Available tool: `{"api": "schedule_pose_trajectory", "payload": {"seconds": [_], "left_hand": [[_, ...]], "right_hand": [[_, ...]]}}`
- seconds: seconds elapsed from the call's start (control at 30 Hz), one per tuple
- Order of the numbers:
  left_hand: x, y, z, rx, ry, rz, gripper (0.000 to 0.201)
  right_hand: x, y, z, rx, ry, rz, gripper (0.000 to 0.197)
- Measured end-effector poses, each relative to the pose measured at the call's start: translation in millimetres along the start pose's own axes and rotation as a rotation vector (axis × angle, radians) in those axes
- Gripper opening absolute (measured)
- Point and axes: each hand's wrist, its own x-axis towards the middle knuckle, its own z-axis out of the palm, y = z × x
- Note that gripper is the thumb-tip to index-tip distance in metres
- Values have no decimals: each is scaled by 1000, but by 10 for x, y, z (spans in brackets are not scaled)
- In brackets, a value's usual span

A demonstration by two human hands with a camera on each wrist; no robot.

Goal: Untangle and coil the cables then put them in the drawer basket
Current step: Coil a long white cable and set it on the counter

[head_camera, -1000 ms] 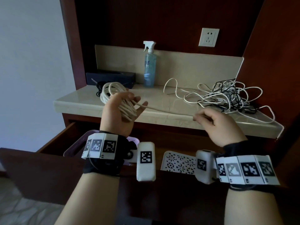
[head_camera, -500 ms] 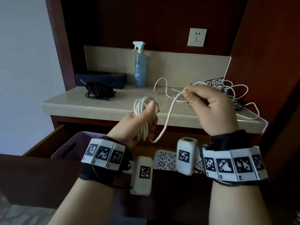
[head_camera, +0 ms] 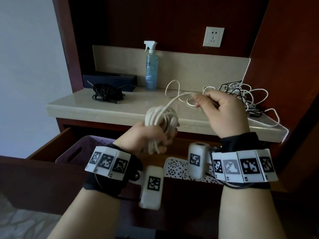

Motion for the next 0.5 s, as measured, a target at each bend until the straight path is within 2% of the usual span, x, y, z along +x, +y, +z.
{"api": "schedule_pose_trajectory", "payload": {"seconds": [0.07,0.1,0.2,0.33,0.5], "left_hand": [[-2,67,-69,-200,-42,76,36],[9,99,-115,-269,-29,116,42],[16,155,-209,-347,42,188,53],[36,140,-178,-383,88,202,47],[108,146,-173,-470,281,314,33]], "right_hand": [[-10,69,-1,-12,-16,-17,26],[-13,96,1,-2,-18,-24,20],[-29,134,25,27,-35,-44,16],[-49,100,106,38,-57,-86,17],[-90,64,190,57,-214,-87,13]]}}
